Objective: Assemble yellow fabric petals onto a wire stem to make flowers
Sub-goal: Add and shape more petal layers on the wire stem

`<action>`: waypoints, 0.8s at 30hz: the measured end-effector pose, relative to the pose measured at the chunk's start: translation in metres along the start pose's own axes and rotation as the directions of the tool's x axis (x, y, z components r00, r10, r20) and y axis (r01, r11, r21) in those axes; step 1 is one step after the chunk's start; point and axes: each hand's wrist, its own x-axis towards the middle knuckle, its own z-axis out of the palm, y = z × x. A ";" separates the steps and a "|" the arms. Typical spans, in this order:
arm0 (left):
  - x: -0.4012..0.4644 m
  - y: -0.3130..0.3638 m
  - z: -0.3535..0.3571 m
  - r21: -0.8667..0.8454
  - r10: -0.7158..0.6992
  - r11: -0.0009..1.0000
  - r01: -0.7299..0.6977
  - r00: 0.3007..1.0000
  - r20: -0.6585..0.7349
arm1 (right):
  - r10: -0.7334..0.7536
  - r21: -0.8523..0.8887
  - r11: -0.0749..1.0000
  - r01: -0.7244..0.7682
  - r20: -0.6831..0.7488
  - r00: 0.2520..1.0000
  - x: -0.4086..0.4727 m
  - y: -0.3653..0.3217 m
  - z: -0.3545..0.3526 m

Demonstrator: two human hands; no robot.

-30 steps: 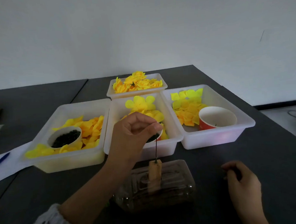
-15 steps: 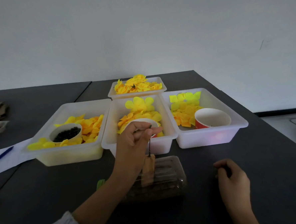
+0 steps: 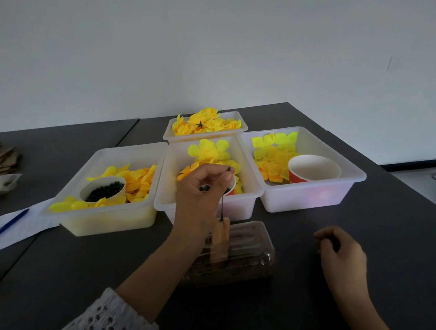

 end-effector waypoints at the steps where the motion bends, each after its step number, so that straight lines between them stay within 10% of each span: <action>1: -0.001 -0.001 0.000 0.005 0.004 1.000 -0.004 1.000 -0.014 | 0.000 0.003 1.000 0.000 0.000 1.000 0.000 0.000 0.000; 24: -0.003 -0.012 0.001 0.021 0.049 0.999 -0.047 0.997 -0.056 | -0.020 0.012 1.000 0.020 -0.009 1.000 0.002 0.003 0.001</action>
